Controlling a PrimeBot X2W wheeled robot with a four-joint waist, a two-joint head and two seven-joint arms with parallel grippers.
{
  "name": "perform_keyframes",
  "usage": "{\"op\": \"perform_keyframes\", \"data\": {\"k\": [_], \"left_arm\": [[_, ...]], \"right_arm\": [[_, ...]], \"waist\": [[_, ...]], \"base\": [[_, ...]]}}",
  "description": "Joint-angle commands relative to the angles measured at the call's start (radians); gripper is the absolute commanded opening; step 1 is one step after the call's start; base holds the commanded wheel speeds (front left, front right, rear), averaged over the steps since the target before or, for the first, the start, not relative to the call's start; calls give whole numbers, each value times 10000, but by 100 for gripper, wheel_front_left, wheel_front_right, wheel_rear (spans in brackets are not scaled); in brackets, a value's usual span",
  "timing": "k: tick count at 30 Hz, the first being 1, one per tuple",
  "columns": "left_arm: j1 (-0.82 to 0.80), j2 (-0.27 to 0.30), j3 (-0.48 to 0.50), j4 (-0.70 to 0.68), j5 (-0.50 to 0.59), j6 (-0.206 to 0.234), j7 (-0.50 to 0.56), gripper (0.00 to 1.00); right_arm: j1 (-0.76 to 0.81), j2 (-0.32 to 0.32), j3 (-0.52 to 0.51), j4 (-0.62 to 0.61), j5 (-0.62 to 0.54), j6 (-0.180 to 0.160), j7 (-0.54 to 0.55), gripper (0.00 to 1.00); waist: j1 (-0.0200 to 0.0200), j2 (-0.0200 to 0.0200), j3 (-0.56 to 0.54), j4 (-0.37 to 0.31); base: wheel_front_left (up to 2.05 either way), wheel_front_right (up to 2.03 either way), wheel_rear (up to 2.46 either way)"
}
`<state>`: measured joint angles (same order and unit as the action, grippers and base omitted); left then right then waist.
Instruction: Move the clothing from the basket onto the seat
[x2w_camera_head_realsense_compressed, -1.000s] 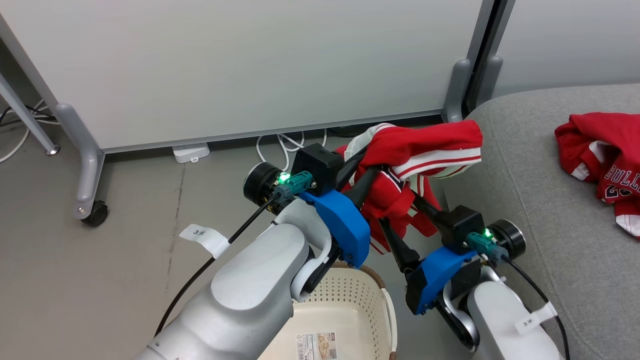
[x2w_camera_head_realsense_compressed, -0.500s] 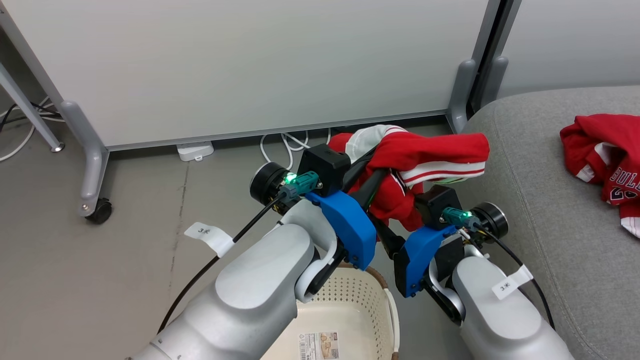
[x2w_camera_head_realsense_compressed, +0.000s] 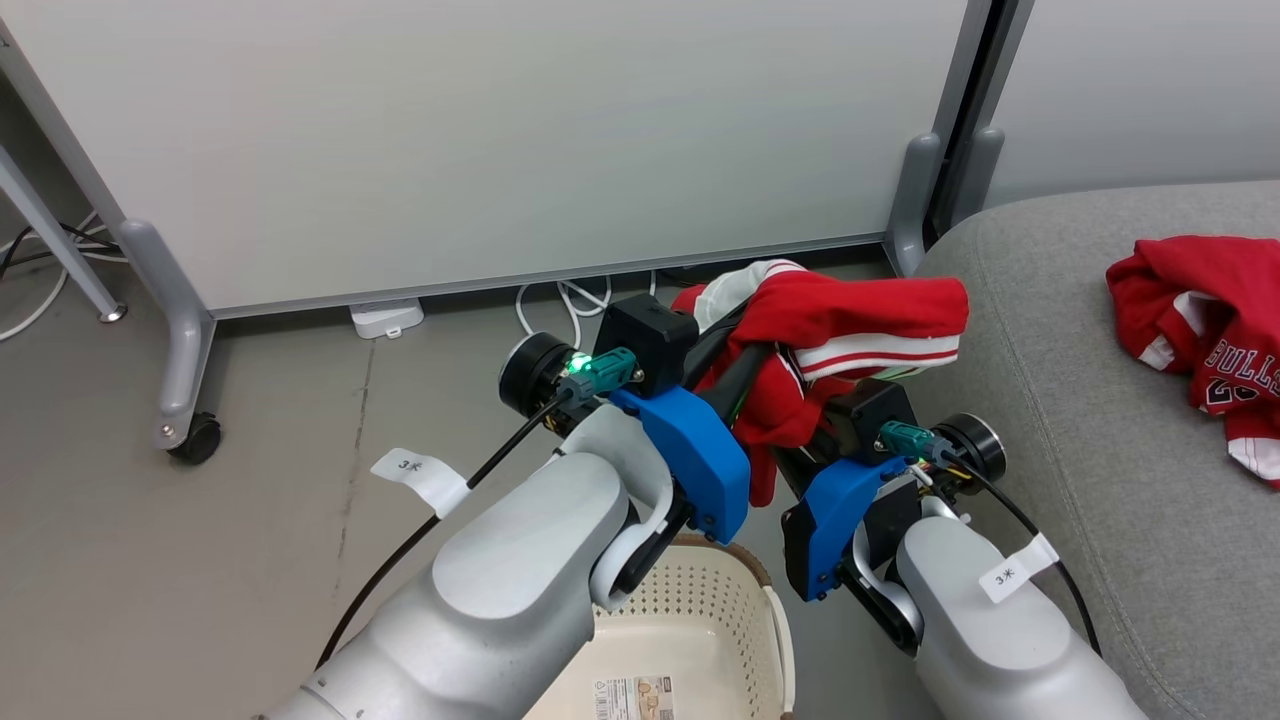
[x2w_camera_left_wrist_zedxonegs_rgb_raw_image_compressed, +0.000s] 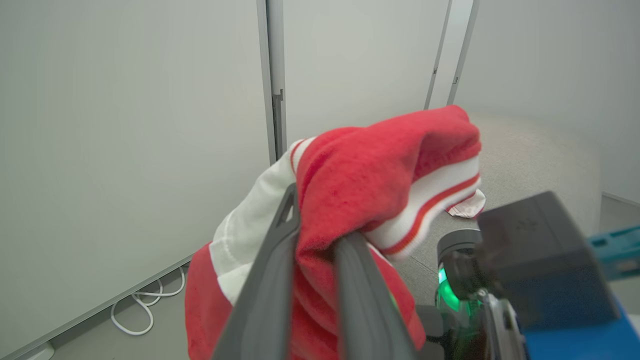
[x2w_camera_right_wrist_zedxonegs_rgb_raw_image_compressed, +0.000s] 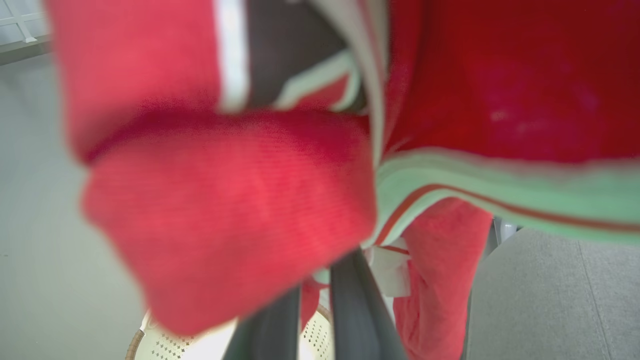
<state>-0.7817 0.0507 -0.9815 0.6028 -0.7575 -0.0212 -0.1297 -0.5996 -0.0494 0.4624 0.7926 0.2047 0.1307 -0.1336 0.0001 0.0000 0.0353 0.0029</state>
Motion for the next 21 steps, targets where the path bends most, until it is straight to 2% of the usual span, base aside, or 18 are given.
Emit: {"op": "perform_keyframes", "data": {"k": [1, 16, 17, 18, 19, 20, 21], "left_arm": [[-127, -1, 3, 21, -58, 24, -76, 0], [-193, -1, -130, 250, -158, 120, -134, 0], [-192, -1, -142, 256, -169, 117, -148, 17], [-192, -1, -156, 273, -167, 127, -149, 43], [-195, -1, -171, 289, -159, 130, -154, 83], [-190, -1, -187, 299, -164, 126, -166, 100], [-191, -1, -197, 312, -169, 123, -167, 100]], "right_arm": [[-122, -19, 41, 94, 40, 1, -57, 0], [-303, -19, 189, 570, 88, 1, -309, 0], [-324, -19, 192, 591, 86, 1, -311, 0], [-341, -19, 195, 609, 89, 1, -329, 0], [-354, -19, 200, 627, 100, 1, -343, 0], [-364, -19, 206, 643, 112, 1, -348, 0], [-363, -19, 210, 658, 121, 1, -367, 0]], "waist": [[-1, 0, -29, -21], [-1, 0, -105, -92], [-1, 0, -105, -93], [-1, 0, -107, -95], [-1, 0, -107, -96], [-1, 0, -106, -99], [-1, 0, -105, -103]], "base": [[0, 0, 0], [0, 0, 0], [0, 0, 0], [0, 0, 0], [0, 0, 0], [0, 0, 0], [0, 0, 0]]}}
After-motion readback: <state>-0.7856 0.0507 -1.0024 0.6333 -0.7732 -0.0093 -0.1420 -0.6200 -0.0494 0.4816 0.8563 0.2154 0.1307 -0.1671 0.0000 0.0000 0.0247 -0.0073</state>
